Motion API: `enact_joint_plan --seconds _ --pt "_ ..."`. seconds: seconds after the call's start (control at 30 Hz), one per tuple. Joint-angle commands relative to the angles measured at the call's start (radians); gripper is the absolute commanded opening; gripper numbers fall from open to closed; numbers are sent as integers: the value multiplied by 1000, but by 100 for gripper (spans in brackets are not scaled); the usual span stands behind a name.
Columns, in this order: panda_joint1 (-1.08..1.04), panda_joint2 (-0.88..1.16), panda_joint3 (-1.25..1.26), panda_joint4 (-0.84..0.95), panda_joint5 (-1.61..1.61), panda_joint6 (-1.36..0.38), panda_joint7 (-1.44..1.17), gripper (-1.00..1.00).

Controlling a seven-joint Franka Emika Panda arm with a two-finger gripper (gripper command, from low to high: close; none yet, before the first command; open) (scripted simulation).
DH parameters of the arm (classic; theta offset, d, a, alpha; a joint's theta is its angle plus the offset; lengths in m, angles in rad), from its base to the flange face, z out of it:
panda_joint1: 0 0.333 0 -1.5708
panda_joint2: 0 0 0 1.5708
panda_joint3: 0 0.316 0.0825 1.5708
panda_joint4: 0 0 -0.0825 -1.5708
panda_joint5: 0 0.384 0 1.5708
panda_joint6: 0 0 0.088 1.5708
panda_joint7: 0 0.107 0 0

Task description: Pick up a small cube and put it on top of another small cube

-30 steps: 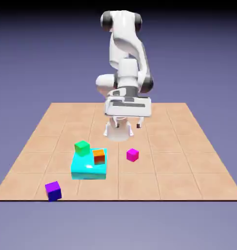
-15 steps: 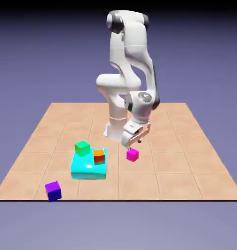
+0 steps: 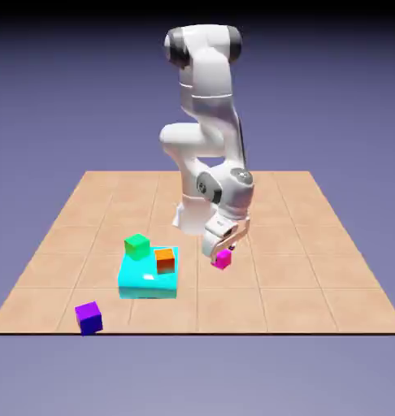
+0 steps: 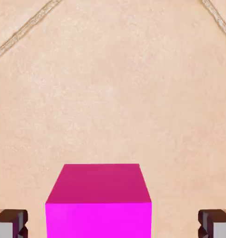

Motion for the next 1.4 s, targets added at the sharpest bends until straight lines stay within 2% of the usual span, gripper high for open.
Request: enact_joint_plan --seconds 0.0,0.13,0.17,0.97,1.37 --pt "6 18 -20 4 -44 10 30 0" --pt "28 84 -92 21 -205 46 143 0" --pt "28 84 -92 21 -205 46 143 -100" --pt "-106 -322 353 -79 782 -176 -546 -100" --pt "-23 -349 -46 133 600 -401 -728 -100"
